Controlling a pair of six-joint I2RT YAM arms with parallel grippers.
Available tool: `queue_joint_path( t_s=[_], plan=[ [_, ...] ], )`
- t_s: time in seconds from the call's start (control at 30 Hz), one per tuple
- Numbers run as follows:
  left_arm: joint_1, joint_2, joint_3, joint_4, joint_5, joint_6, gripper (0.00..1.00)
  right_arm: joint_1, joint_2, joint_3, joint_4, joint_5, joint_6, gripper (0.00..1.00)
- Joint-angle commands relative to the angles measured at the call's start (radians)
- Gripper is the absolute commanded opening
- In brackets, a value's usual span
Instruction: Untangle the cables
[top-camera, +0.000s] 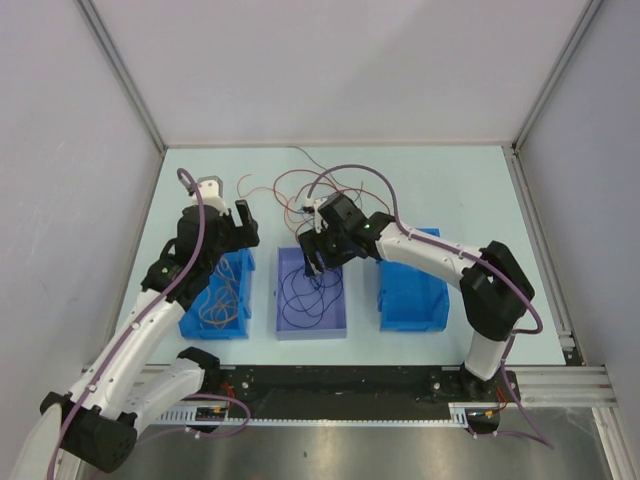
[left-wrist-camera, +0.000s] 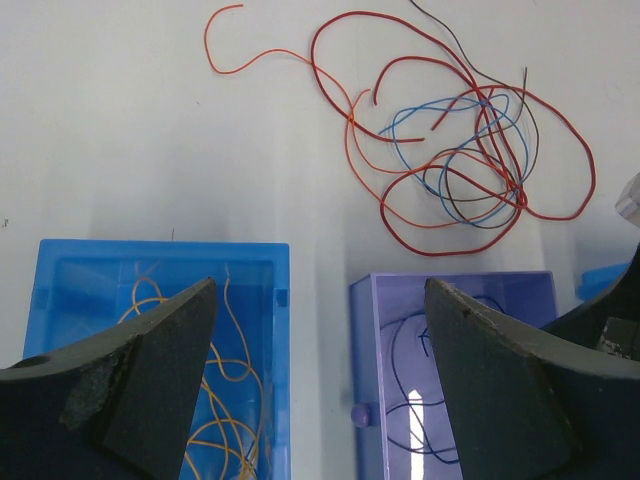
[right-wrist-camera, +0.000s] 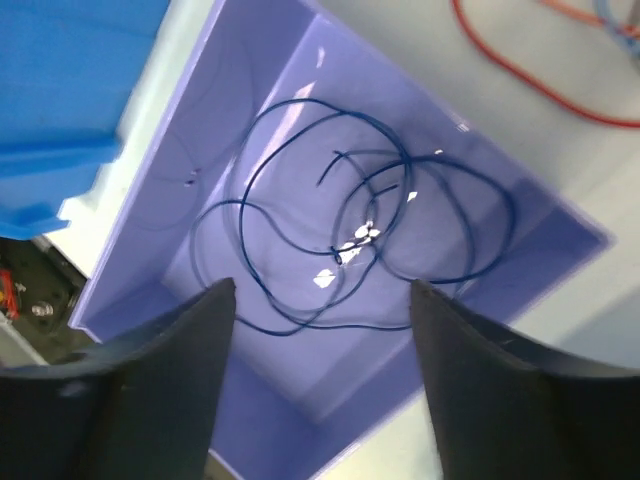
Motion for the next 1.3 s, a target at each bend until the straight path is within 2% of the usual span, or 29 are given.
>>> queue_joint_path(
  t_s=[0.0,0.13,0.27,0.43,0.6,0.67,0.8,1.0,1.27],
  plan=[
    [0.005,-0.006,0.003,0.014,0.006,0.012,0.9,-0.036,-0.092,0.031,0.049,0.049,-0.011,0.82],
    [0.005,-0.011,-0.006,0.017,0.022,0.012,0.93,-0.089,-0.107,0.147,0.034,0.047,0.022,0.84],
    [0.005,0.029,0.001,0.028,0.068,0.009,0.94,-0.1,-0.101,0.306,-0.048,0.159,0.032,0.84],
    [0.005,0.035,0.014,0.014,0.085,0.009,0.95,-0.137,-0.153,0.243,-0.002,0.223,0.059,0.85],
    [0.005,0.003,-0.002,0.006,0.063,0.009,0.98,-0.273,-0.114,0.247,0.004,0.121,0.194,0.84],
    [0.005,0.001,0.004,0.002,0.065,0.012,1.0,-0.298,-0.098,0.269,0.007,0.075,0.2,0.83],
    [0.005,0.003,0.012,-0.004,0.066,0.015,1.0,-0.342,-0.066,0.315,-0.019,0.094,0.188,0.83],
    [0.005,0.003,0.027,-0.032,0.04,0.015,1.0,-0.424,0.046,0.399,-0.031,0.107,0.191,0.84],
    [0.007,-0.014,0.023,-0.024,0.031,0.017,1.0,-0.438,0.256,0.574,-0.109,0.089,0.179,0.79]
  ],
)
